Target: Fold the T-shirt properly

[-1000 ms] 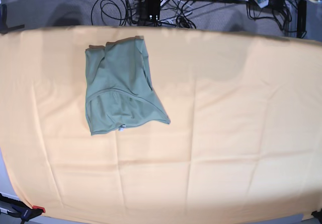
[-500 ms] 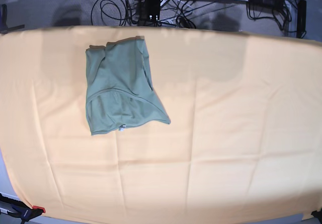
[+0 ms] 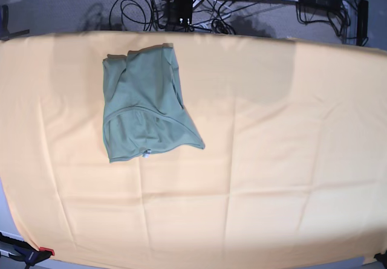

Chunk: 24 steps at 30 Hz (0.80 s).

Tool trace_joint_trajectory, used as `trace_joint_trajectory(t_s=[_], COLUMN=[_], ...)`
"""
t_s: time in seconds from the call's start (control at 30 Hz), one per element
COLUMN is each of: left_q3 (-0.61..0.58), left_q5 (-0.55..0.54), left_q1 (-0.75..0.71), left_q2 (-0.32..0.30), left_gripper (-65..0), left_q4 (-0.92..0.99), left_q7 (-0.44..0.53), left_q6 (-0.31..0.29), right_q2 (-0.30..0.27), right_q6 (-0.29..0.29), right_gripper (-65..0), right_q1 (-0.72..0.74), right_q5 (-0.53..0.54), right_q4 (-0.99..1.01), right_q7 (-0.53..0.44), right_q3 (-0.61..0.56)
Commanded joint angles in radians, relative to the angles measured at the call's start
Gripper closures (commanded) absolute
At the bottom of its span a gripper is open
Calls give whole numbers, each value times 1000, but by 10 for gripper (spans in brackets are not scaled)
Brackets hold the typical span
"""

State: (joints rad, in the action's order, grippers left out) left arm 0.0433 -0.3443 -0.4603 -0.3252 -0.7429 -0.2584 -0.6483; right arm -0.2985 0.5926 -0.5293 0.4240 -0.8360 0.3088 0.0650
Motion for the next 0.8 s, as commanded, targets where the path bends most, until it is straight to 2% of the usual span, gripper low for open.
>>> trace_joint_trajectory(t_s=[0.0,0.07,0.1,0.23,0.27,0.33,0.53,0.77], left_q3=[1,0,1,1,1,1,1,1], left_q5=[39,155,208,343,356,358,351,325], left_q1=[31,98,125,164,160,154,151,154], left_q2=[-1,23,37,109,129,169,255,295], left_gripper=[0,0,0,0,0,0,0,0], left_q4=[28,92,118,184,188,188,188,188], left_q7=[42,105,133,255,274,285,284,277], left_q6=[-9,4,40,277,325,378,418,417], right_q2=[-11,-11,-9,16,22,32,38,38], right_q6=[-24,-106,-146,-308,-334,-351,-346,-370], right_gripper=[0,0,0,0,0,0,0,0], right_q1=[16,64,83,132,142,156,161,158], right_q5=[-18,-68,-91,-172,-171,-171,-170,-171], right_q4=[19,69,89,154,171,201,216,212], right_q7=[-37,-114,-154,-260,-269,-272,-280,-280], right_q3=[-15,-50,-69,-149,-174,-230,-383,-395])
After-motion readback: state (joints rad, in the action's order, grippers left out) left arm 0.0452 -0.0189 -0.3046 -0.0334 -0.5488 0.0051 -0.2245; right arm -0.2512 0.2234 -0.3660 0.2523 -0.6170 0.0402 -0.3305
